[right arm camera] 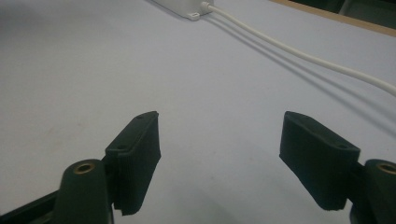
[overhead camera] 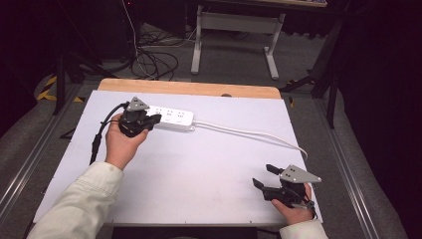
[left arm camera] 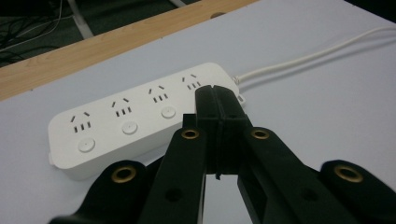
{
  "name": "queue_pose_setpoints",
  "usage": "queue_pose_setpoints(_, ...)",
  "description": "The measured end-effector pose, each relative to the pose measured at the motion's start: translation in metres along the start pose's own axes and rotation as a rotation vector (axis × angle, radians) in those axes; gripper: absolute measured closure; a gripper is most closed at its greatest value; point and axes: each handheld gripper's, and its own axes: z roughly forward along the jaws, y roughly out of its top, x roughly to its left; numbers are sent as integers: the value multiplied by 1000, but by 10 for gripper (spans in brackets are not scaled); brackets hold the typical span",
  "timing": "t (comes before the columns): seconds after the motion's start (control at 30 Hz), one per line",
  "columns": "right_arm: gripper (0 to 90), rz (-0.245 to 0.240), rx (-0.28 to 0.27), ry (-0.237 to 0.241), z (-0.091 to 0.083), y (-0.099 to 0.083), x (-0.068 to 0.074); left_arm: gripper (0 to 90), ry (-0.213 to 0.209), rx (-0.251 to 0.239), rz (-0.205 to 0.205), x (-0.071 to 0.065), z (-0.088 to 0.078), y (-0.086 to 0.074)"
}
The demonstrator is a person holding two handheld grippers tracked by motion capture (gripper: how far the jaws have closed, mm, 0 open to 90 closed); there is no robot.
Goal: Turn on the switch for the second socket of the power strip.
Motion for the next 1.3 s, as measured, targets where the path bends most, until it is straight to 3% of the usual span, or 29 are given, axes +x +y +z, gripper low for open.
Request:
queue_pose_setpoints(0.13,290,2,-1,4,0,0,0,899,-10,-31,-34,7,10,0)
queue_pose_setpoints(0.4,290,9,-2,11,0,-1,-1,900,-19,-37,-85,15,30,0)
queue_pose_setpoints(0.7,290,12,-3,16,0,-1,-1,900,18,-63,-60,22,56,-8)
queue_pose_setpoints(0.93,290,9,-5,22,-1,-1,-1,900,17,-89,-72,26,73,-15)
queue_pose_setpoints(1.3,287,8,-13,30,-2,-1,-1,900,36,-54,-75,28,91,-24)
